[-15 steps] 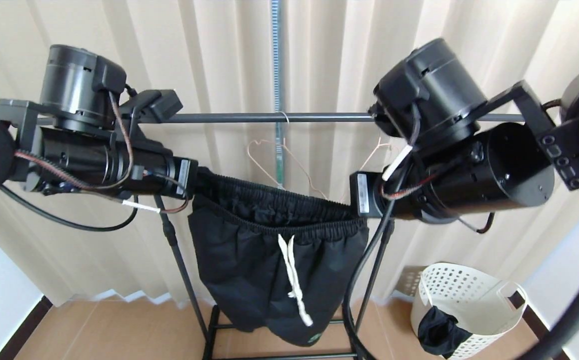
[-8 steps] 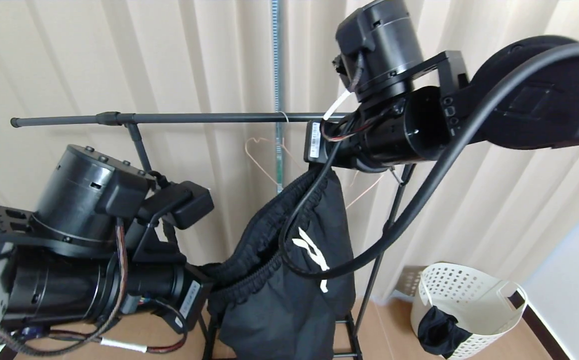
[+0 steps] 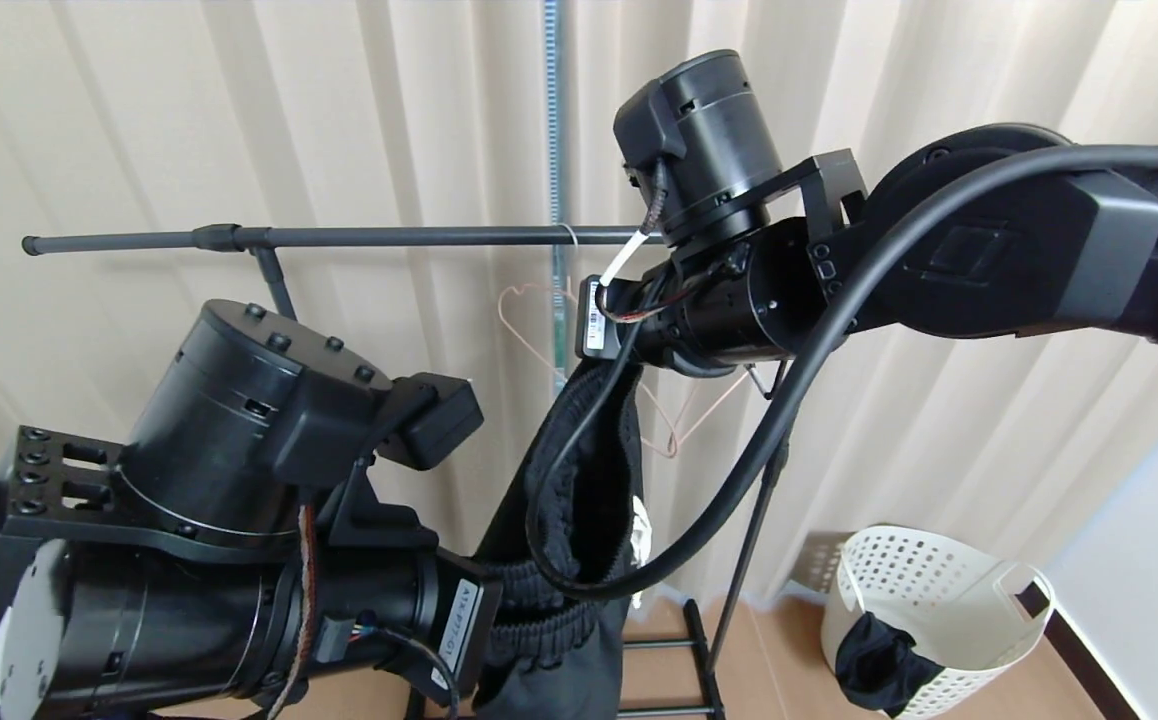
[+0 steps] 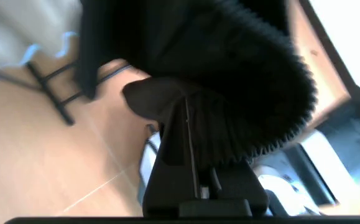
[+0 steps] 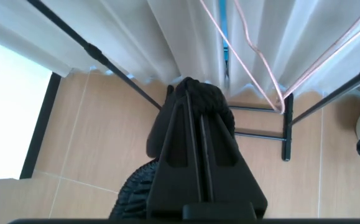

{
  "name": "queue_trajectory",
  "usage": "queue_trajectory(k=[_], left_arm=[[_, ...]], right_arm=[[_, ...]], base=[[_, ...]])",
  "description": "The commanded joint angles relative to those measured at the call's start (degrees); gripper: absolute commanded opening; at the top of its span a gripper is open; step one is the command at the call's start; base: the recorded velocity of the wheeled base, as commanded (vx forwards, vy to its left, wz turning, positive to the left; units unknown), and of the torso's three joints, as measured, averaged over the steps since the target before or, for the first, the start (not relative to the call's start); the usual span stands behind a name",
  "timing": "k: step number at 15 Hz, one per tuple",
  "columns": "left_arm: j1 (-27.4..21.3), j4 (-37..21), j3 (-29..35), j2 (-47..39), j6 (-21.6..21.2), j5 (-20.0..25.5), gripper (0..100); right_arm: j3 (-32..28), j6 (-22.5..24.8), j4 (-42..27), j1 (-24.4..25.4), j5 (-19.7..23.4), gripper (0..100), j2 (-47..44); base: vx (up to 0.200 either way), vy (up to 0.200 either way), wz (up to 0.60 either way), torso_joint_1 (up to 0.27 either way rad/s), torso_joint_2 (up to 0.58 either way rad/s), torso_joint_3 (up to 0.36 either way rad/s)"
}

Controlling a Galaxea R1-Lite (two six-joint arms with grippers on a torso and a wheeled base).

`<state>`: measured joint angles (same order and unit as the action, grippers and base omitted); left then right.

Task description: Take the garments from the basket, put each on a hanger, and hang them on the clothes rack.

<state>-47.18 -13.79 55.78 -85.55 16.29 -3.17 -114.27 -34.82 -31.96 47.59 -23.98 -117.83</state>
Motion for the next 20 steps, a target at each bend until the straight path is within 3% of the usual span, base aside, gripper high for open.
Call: queue_trajectory(k=[1,4,7,8,11,12,16,17,19,20], left_arm=[[3.67,-0.10,-1.03,-0.40,-0.29,-1.75,0],[12.37,0.43,0.99,-2.69,-2.14,-2.19,0],[16.24,1.48,7.85,-7.00,-2.22,-2.10,0],[16.68,1.48,10.22,-8.49,-2.31,-2.02,0],[16.94,1.39,17.25,-12.80,-2.31,-2.19,0],[17.03,1.39,19.36,-14.47,-2.40,-2.81,0],[16.94,1.48,20.15,-17.63,-2.84,-5.44,0],[16.59,1.48,20.07,-17.89,-3.02,-6.50,0],[16.33,1.48,20.15,-17.63,-3.28,-6.50,0],[16.33,1.48,20.15,-17.63,-3.28,-6.50,0]], right_arm=[[1.16,-0.43,-0.47,-1.98,-0.10,0,2.52],[8.45,-0.52,-1.26,-5.14,-0.10,0,9.03],[20.58,-0.69,-0.47,-5.23,-0.02,0,14.91],[23.22,-0.60,-0.47,-5.23,0.07,100,16.23],[31.48,2.21,-1.35,-5.23,0.95,100,21.86],[34.56,5.11,-0.91,-5.40,3.32,100,24.14],[35.44,5.46,-1.00,-7.51,15.81,100,28.63],[36.84,6.08,-0.91,-8.48,23.54,100,30.56],[40.80,11.00,1.38,-8.48,21.25,100,30.65],[40.80,11.00,1.38,-8.48,21.25,100,30.65]], base=[[0.000,0.000,0.00,0.000,0.00,0.000],[0.000,0.000,0.00,0.000,0.00,0.000],[0.000,0.000,0.00,0.000,0.00,0.000],[0.000,0.000,0.00,0.000,0.00,0.000],[0.000,0.000,0.00,0.000,0.00,0.000],[0.000,0.000,0.00,0.000,0.00,0.000],[0.000,0.000,0.00,0.000,0.00,0.000],[0.000,0.000,0.00,0.000,0.00,0.000],[0.000,0.000,0.00,0.000,0.00,0.000],[0.000,0.000,0.00,0.000,0.00,0.000]])
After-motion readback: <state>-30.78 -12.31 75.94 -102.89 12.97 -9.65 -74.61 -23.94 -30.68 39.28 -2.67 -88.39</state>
